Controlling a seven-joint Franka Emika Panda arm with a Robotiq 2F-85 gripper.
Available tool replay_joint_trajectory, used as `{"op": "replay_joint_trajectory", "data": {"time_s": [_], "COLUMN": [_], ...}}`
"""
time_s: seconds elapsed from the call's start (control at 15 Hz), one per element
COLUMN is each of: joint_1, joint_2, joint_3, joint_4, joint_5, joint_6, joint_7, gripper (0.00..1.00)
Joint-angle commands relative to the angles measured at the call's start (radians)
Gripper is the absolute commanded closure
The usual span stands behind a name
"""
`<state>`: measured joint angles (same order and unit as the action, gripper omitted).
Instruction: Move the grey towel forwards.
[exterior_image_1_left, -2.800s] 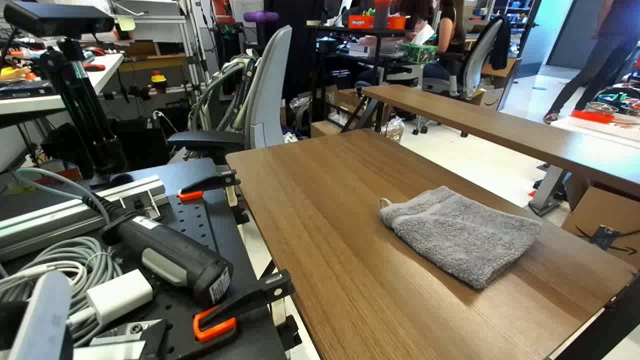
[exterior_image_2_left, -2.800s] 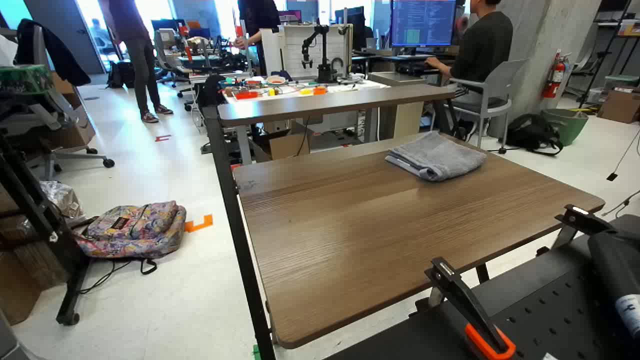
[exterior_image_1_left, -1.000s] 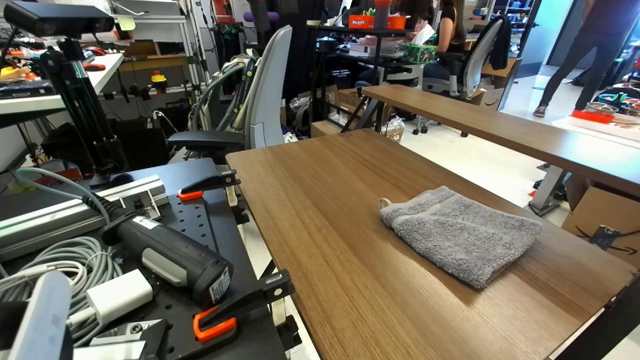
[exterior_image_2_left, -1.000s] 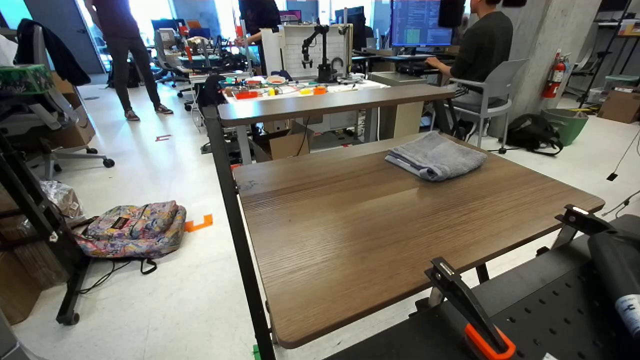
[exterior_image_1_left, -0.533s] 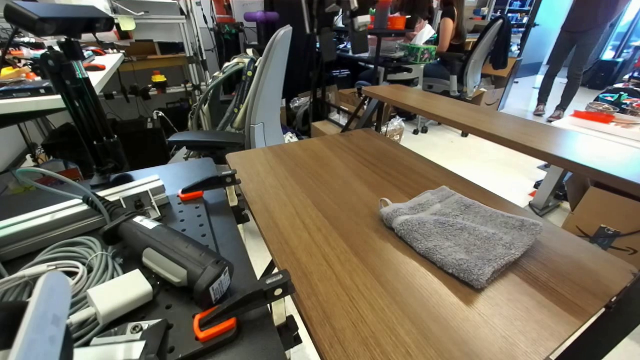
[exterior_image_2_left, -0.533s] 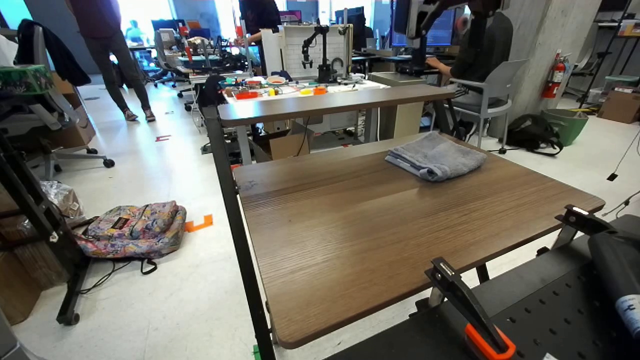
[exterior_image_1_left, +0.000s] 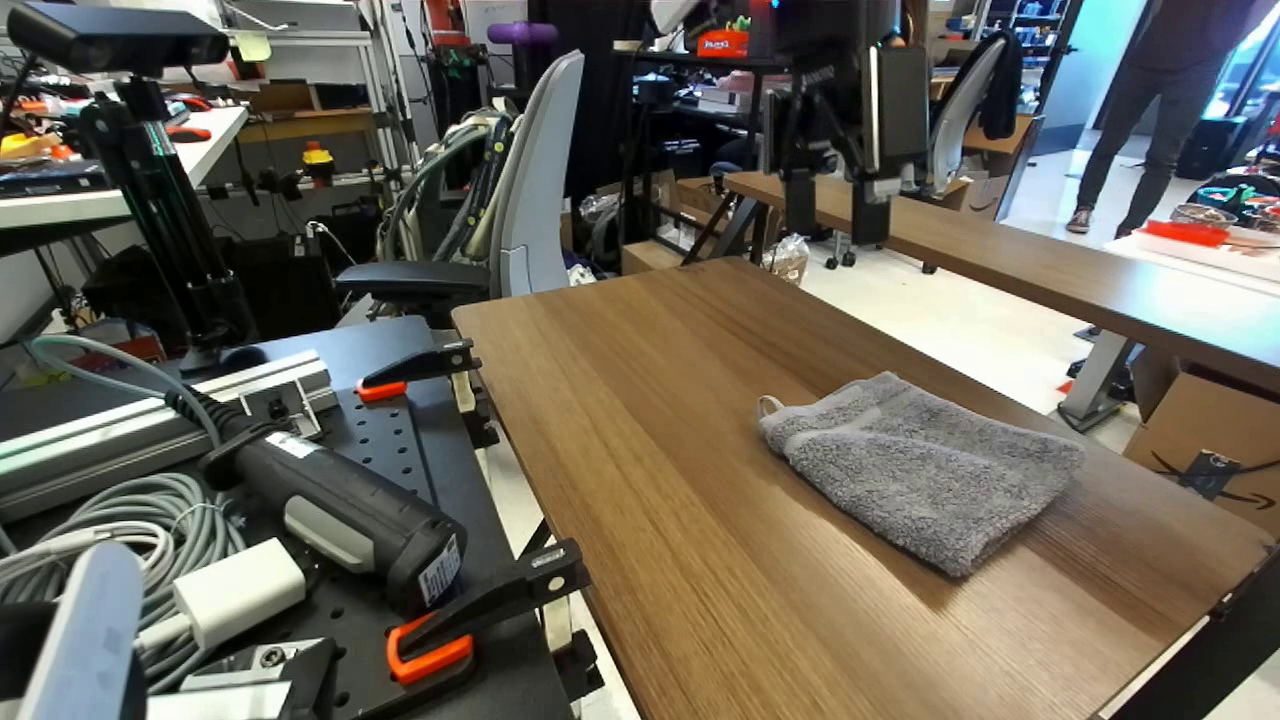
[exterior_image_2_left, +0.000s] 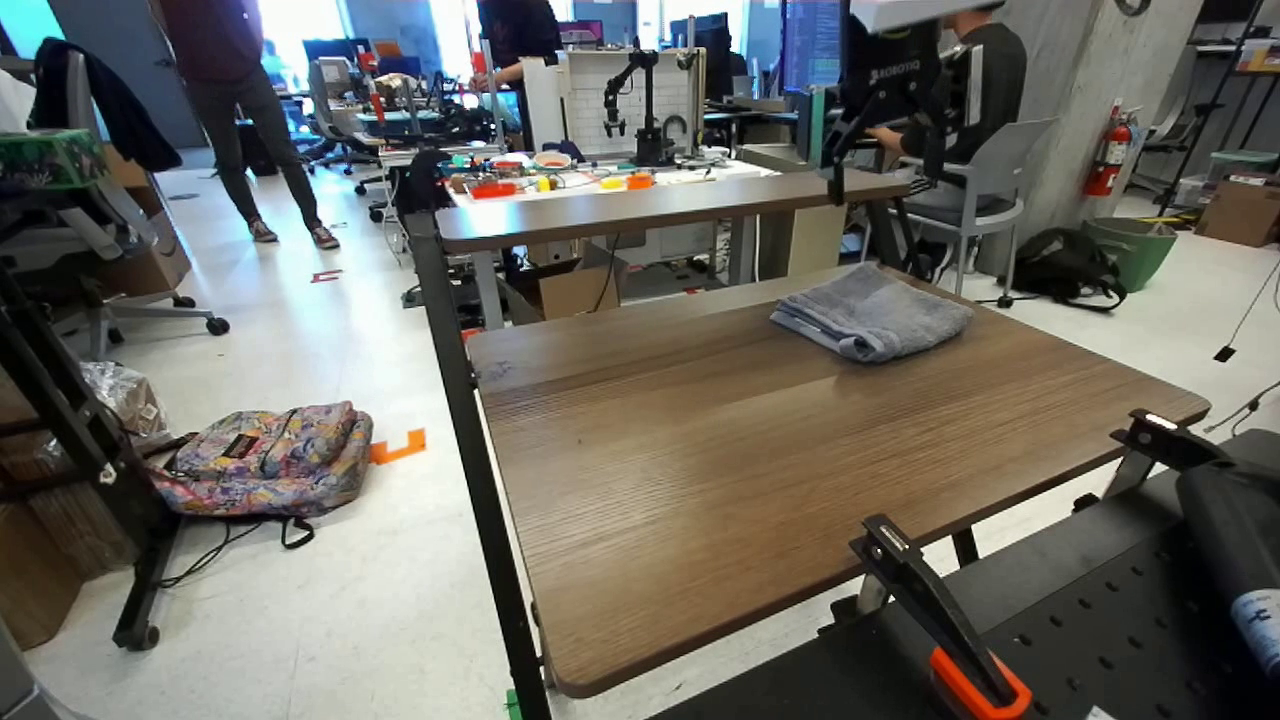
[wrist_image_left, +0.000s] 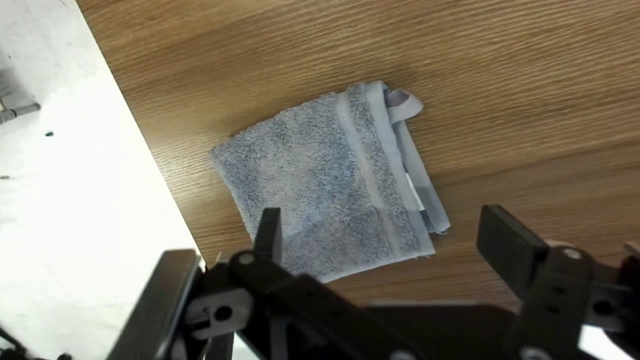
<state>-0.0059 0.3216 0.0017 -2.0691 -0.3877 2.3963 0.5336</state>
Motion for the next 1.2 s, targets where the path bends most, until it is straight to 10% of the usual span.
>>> {"op": "replay_joint_trajectory", "data": {"time_s": [0.0,1.13], "joint_1": [0.037,-0.014], "joint_2": [0.162,0.456], "joint_3": [-0.078,-0.151], "joint_4": [0.155,0.386], "joint_5": [0.042,0.344], "joint_6": [-0.025,-0.008], "joint_7": [0.013,-0.074], "gripper": [0.00,0.00]}}
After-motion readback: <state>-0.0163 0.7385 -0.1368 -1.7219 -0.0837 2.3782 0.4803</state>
